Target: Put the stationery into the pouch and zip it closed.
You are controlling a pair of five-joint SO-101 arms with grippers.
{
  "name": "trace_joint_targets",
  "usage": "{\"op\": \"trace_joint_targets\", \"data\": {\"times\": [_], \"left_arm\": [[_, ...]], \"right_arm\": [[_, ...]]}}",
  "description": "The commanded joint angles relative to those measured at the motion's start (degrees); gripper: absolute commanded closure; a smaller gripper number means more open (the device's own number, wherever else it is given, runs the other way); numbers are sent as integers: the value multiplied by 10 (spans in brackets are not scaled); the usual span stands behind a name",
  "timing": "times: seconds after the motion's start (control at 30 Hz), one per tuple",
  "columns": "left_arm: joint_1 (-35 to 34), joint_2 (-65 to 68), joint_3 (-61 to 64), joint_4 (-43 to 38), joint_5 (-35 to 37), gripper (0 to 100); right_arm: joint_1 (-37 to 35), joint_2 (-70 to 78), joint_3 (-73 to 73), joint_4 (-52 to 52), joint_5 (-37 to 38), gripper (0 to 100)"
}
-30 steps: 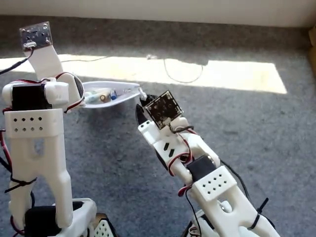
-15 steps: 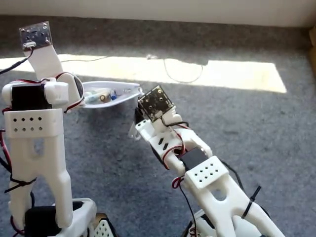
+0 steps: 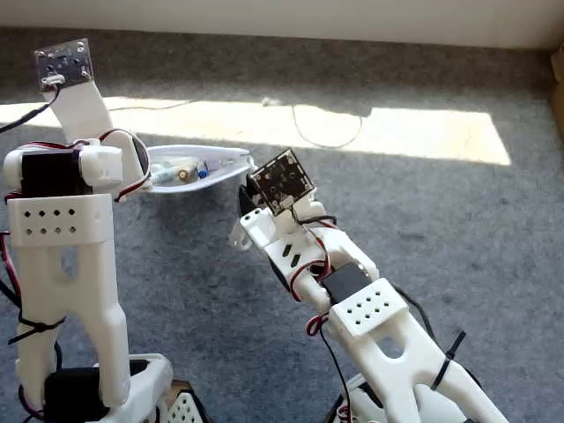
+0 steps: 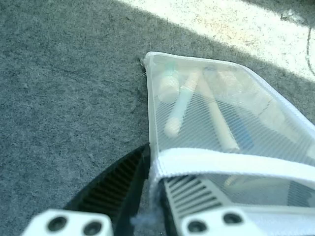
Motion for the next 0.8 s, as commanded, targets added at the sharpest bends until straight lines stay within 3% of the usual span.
{"op": "trace_joint_targets", "data": {"times": [0.0,0.53,0.7,0.77], "left_arm": [[-6,-6,-31,-14,-5,992],[-4,-6,-31,-14,-5,992],[-4,-6,-31,-14,-5,992],[-5,-6,-31,-14,-5,992]], "right_arm": [[0,-5,-51,-15,-6,875],[0,-5,-46,-48,-6,878],[5,-5,-46,-44,-4,996],[9,-7,-45,-44,-4,993]]}}
